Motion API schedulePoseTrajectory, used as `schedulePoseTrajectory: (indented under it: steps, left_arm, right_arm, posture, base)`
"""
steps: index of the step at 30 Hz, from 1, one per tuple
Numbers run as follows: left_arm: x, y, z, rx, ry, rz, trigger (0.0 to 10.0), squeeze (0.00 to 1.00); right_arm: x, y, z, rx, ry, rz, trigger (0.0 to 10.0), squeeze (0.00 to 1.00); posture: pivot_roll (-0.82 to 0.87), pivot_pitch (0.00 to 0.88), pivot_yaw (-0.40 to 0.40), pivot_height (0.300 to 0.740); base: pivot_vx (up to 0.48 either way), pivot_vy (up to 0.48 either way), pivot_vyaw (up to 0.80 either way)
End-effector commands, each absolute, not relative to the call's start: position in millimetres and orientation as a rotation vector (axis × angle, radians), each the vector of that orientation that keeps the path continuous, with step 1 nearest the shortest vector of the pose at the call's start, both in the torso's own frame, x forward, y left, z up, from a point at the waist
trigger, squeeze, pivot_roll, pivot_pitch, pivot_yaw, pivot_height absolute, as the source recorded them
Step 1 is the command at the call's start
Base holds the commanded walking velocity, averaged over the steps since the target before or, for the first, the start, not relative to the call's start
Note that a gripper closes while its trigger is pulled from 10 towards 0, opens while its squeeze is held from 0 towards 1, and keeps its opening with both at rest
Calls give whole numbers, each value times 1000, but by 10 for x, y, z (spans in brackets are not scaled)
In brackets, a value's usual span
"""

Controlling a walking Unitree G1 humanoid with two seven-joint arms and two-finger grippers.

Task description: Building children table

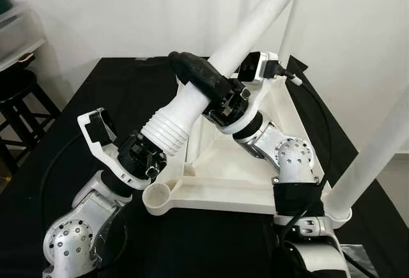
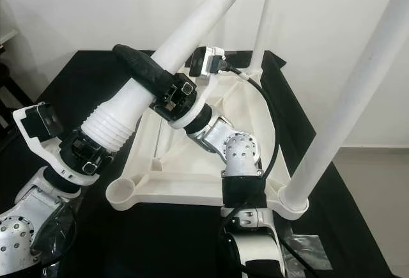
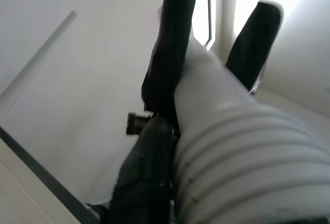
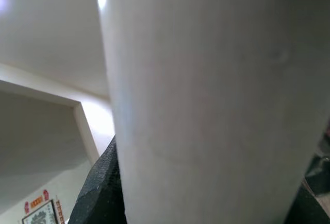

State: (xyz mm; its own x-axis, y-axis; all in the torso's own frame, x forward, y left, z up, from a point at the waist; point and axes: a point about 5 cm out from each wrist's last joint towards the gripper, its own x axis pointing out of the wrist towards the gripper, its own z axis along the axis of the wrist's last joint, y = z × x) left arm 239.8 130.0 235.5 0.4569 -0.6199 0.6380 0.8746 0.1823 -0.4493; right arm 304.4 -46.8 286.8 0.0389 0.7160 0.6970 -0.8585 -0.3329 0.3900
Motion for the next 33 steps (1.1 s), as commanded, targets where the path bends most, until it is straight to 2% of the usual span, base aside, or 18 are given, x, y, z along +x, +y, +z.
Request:
schedulePoseTrajectory:
  steps: [1, 8, 14, 18, 20, 23, 25, 27, 28, 29, 30, 31, 32, 33]
  left_arm:
    - [2387, 1234, 2313, -870, -295, -1115, 10000, 1000]
    - [2364, 1249, 2230, -884, -271, -1110, 10000, 1000]
    - [2338, 1451, 1846, -857, -146, -997, 10000, 1000]
    - [2371, 1714, 1650, -729, -84, -813, 10000, 1000]
    - [2371, 1714, 1650, -729, -84, -813, 10000, 1000]
    - [2522, 2226, 1597, -563, -82, -465, 10000, 1000]
    - [2582, 2469, 1619, -486, -98, -287, 10000, 1000]
    - [2582, 2469, 1619, -486, -98, -287, 10000, 1000]
    - [2606, 2551, 1640, -461, -108, -211, 10000, 1000]
    - [2606, 2551, 1640, -461, -108, -211, 10000, 1000]
    - [2634, 2602, 1652, -417, -105, -142, 10000, 753]
    - [2661, 2584, 1673, -364, -102, -111, 10000, 0]
    - [2661, 2584, 1673, -364, -102, -111, 10000, 0]
    - [2700, 2473, 1696, -301, -102, -104, 10000, 0]
  right_arm:
    - [3023, -420, 2913, 1006, -188, 1624, 0, 0]
    - [3060, -426, 2928, 1008, -192, 1596, 0, 0]
    - [3186, -457, 2961, 960, -201, 1483, 0, 0]
    - [3378, -462, 2936, 765, -175, 1280, 0, 0]
    - [3378, -462, 2936, 765, -175, 1280, 0, 0]
    - [3562, -536, 2944, 519, -195, 1037, 0, 0]
    - [3603, -556, 2947, 404, -205, 963, 0, 0]
    - [3603, -556, 2947, 404, -205, 963, 0, 0]
    - [3615, -529, 2905, 333, -181, 934, 0, 0]
    - [3615, -529, 2905, 333, -181, 934, 0, 0]
    - [3622, -487, 2812, 234, -140, 909, 0, 0]
    - [3614, -450, 2701, 160, -97, 896, 10000, 0]
    - [3614, -450, 2701, 160, -97, 896, 10000, 0]
    - [3600, -413, 2555, 125, -61, 889, 10000, 0]
  posture:
    - [-10, 21, 11, 740]
    - [-9, 21, 11, 740]
    - [-10, 24, 15, 740]
    - [-8, 27, 14, 740]
    - [-8, 27, 14, 740]
    - [0, 30, 10, 740]
    - [1, 31, 10, 740]
    - [1, 31, 10, 740]
    - [0, 30, 9, 740]
    - [0, 30, 9, 740]
    - [0, 30, 8, 740]
    - [1, 30, 6, 740]
    - [1, 30, 6, 740]
    - [1, 31, 4, 740]
  base:
    - [0, 0, 0]
    - [0, 0, 0]
    - [0, 0, 0]
    - [0, 0, 0]
    - [0, 0, 0]
    - [0, 0, 0]
    - [0, 0, 0]
    - [0, 0, 0]
    - [0, 0, 0]
    - [0, 0, 0]
    - [0, 0, 0]
    - [0, 0, 0]
    - [0, 0, 0]
    - [0, 0, 0]
